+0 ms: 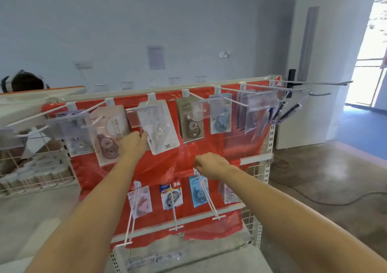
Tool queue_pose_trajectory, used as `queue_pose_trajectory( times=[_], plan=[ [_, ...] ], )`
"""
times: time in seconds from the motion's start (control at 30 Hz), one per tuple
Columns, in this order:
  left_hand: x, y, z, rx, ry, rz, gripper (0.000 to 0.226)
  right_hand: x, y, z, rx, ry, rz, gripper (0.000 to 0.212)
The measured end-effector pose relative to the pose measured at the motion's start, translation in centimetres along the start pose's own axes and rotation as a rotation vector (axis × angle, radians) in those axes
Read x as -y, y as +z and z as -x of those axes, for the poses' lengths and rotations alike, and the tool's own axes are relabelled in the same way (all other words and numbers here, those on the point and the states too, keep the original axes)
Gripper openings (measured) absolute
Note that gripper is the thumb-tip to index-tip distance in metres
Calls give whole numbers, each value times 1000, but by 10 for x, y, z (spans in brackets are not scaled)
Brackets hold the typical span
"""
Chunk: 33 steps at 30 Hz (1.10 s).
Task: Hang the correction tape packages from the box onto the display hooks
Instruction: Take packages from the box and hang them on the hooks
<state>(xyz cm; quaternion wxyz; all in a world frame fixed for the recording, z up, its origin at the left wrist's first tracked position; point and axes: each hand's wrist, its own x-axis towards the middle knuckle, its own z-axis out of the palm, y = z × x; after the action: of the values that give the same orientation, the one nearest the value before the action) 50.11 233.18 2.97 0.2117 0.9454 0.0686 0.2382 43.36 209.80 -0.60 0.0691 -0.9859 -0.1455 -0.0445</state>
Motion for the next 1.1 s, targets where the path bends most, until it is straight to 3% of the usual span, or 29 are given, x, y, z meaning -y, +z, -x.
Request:
queue_pose_trajectory(
  times=[0.2,0.4,0.67,0.87,1.1],
  plan=[
    [29,-11,60,235,126,-171,41,27,0,11,18,9,-16,31],
    [71,-60,104,310,164,-383,37,86,-7,29,-6,34,-12,30],
    [137,-118,202,418,210,-402,37,190,27,91,-11,-46,102,27],
    [182,-95,274,537,179,-327,33,236,97,141,75,-79,88,28],
    [240,-23,355,775,122,-323,36,233,198,190,331,-130,155,30]
  ],
)
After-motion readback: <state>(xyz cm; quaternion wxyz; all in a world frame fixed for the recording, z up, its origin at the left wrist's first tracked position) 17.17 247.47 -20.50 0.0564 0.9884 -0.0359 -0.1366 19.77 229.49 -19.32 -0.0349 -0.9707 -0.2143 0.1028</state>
